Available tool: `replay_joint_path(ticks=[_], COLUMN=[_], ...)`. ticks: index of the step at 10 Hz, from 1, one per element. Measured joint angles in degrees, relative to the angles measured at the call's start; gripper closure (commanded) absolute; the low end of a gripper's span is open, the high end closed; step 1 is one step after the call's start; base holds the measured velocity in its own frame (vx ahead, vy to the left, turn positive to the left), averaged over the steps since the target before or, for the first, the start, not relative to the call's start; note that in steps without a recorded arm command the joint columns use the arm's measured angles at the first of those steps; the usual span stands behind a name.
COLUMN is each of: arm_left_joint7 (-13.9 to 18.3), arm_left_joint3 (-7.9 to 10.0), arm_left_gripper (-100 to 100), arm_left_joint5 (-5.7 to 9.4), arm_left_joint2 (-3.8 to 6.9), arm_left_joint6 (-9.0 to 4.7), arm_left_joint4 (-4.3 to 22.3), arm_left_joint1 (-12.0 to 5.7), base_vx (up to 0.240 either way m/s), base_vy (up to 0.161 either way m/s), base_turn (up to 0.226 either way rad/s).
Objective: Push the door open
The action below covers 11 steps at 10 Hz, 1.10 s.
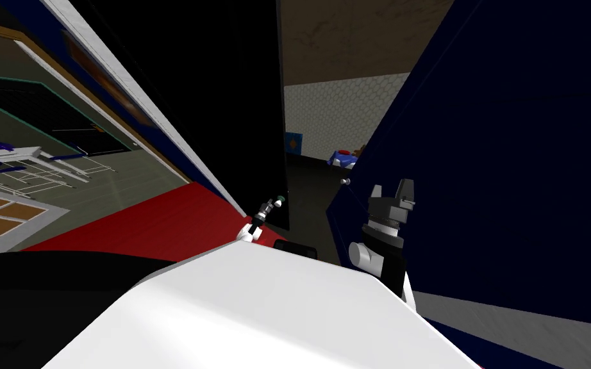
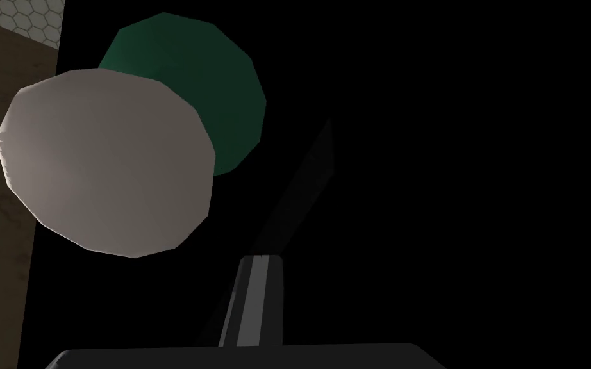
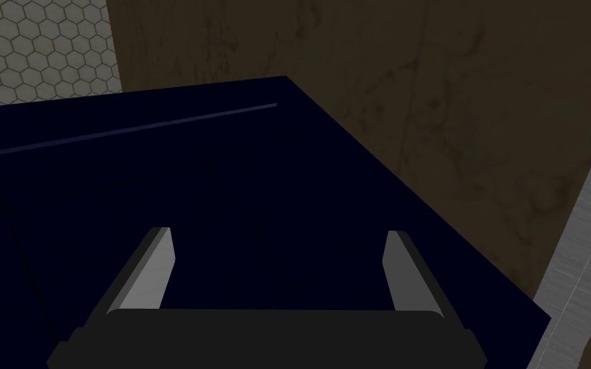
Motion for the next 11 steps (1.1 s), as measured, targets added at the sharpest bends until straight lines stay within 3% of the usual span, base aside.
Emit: replay_joint_path(ticks=[3, 4, 5, 8, 11], arm_left_joint7=[-3.04, -3.66, -4.85, -7.24, -10.2], arm_left_joint3=[-3.16, -4.43, -5.06, -7.62, -10.87], arm_left_gripper=[-100, -100, -100, -100, -100], arm_left_joint5=[-3.16, -4.39, -5.06, -7.6, -10.82], arm_left_joint2=[-0.13, -0.42, -0.36, -1.03, -2.13], arm_left_joint6=[-0.33, -0.16, -0.57, -0.64, -0.95], arm_left_joint4=[-3.53, -5.97, -5.79, -8.88, -13.02], arm_left_joint1=[3.26, 5.06, 5.43, 8.0, 11.63], base_vx=[0.002, 0.005, 0.005, 0.005, 0.002], base_vy=[-0.028, -0.021, -0.016, -0.017, -0.025], base_turn=[0.255, 0.198, 0.215, 0.26, 0.252])
